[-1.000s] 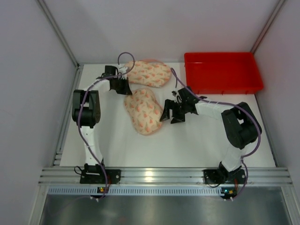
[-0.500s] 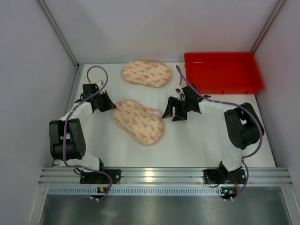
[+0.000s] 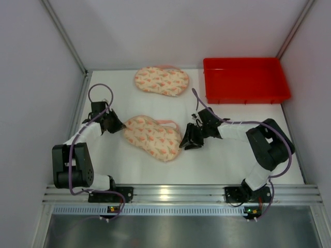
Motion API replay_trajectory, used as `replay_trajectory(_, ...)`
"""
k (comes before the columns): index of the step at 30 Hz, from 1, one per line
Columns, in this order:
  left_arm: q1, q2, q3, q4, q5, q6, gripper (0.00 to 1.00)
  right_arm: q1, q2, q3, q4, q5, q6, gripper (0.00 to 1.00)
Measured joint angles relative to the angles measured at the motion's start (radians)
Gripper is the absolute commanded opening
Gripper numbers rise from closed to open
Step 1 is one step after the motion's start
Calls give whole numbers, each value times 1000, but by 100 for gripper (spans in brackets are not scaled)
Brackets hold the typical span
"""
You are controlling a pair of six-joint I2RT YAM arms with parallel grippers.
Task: Place the bra in the laundry bag and zip it closed
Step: Pick up the laundry bag at the center of the board.
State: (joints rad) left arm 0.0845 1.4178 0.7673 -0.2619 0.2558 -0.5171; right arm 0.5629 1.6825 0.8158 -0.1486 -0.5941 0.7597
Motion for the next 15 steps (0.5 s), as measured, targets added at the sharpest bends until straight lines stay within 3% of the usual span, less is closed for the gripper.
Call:
replay_trajectory(2,0,0,0,2,6,-8,0,2,3,6,0,-2,7,31)
replay_trajectory(4,-2,0,0,5,12,-10,0,2,21,51,-17,-3,6,17)
replay_trajectory(5,-2,0,0,10,14,-10,0,2,45,98,-24,-6,3,3)
replay_trajectory(6,-2,0,0,16,15,-10,0,2,63,132,-25,-7,-3,0)
replay_trajectory(15,-3,52,101,50,14,-2,0,-38,151,489,-109,12,-103,0)
